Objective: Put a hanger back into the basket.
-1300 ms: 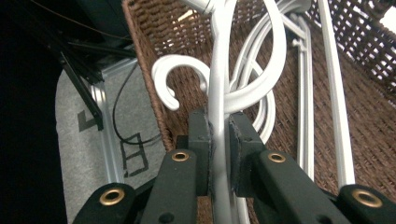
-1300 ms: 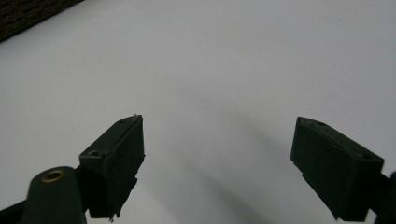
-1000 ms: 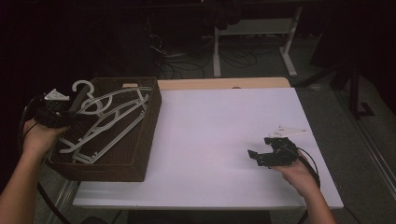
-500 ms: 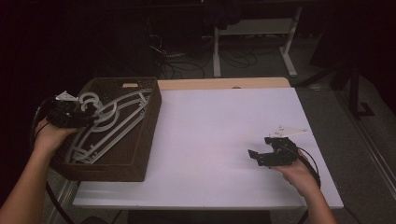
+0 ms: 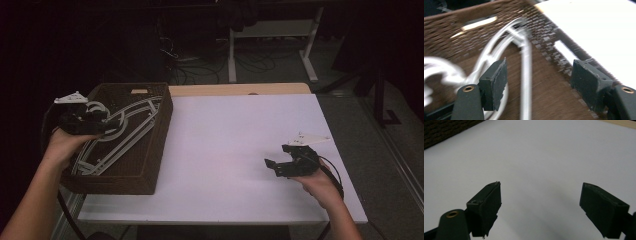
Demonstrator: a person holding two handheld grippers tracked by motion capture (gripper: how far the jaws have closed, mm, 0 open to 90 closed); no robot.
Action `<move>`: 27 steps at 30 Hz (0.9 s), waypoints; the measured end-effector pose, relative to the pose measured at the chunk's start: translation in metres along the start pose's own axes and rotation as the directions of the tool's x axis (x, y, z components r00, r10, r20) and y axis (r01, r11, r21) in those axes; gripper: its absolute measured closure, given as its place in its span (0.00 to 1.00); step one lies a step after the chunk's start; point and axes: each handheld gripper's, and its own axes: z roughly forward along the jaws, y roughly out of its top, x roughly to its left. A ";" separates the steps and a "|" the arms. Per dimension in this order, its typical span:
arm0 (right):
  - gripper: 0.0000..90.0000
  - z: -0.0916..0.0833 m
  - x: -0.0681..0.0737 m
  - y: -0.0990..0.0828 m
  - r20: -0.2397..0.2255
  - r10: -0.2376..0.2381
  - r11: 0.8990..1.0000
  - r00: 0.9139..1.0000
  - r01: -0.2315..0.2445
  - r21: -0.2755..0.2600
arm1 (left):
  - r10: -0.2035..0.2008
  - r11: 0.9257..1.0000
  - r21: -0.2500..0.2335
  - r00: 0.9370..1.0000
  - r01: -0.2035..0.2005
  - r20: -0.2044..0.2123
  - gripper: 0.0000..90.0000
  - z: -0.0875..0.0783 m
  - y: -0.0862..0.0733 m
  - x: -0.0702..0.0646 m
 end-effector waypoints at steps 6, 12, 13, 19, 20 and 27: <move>0.17 -0.006 0.002 0.007 -0.021 -0.012 1.000 1.000 0.012 -0.016 | 0.038 0.998 -0.047 0.992 -0.033 0.117 0.27 0.011 0.006 -0.036; 0.15 -0.016 0.005 0.017 -0.049 -0.025 0.999 0.999 0.023 -0.043 | 0.076 0.995 -0.083 0.978 -0.061 0.193 0.22 0.021 0.005 -0.067; 0.15 -0.018 0.005 0.019 -0.055 -0.025 0.998 0.998 0.023 -0.051 | 0.079 0.994 -0.090 0.976 -0.062 0.205 0.21 0.022 0.004 -0.071; 0.11 -0.027 0.008 0.028 -0.073 -0.052 0.996 0.996 0.047 -0.073 | 0.112 0.990 -0.114 0.962 -0.085 0.248 0.16 0.030 0.000 -0.092; 0.11 -0.028 0.008 0.030 -0.075 -0.056 0.996 0.996 0.050 -0.076 | 0.116 0.989 -0.115 0.960 -0.089 0.255 0.16 0.031 -0.001 -0.094; 0.08 -0.032 0.008 0.035 -0.090 -0.072 0.994 0.993 0.063 -0.092 | 0.126 0.987 -0.135 0.950 -0.091 0.285 0.05 0.038 -0.008 -0.103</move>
